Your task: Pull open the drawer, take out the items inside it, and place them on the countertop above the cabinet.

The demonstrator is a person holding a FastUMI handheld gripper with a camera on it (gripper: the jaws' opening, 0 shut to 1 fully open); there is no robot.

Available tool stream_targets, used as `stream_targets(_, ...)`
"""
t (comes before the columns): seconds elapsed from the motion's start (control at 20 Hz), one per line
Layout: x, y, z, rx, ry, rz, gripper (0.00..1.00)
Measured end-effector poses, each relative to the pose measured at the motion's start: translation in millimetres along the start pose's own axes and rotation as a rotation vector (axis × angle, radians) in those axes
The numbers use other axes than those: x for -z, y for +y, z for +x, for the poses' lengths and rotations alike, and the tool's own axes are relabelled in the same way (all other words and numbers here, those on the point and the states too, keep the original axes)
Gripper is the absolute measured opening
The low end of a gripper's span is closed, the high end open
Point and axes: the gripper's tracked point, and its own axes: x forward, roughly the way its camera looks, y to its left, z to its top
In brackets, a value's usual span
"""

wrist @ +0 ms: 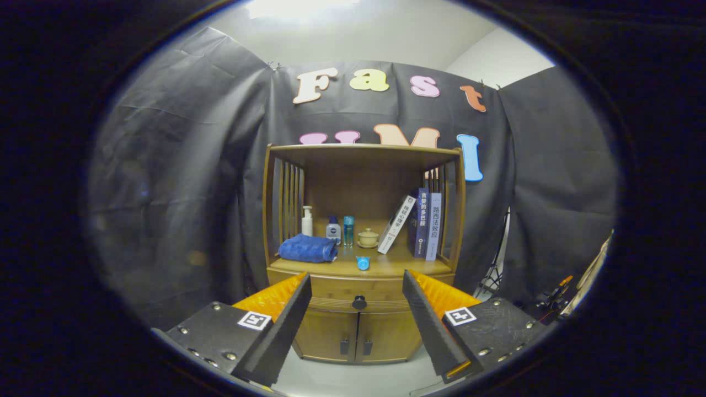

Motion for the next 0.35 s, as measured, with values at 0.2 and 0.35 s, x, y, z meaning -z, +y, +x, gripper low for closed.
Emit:
stream_targets(0.2,1.1,-3.6,-1.2,0.008,-0.003,0.020,0.99)
stream_targets(0.35,-0.4,0.3,-1.8,-0.004,-0.008,0.034,0.99)
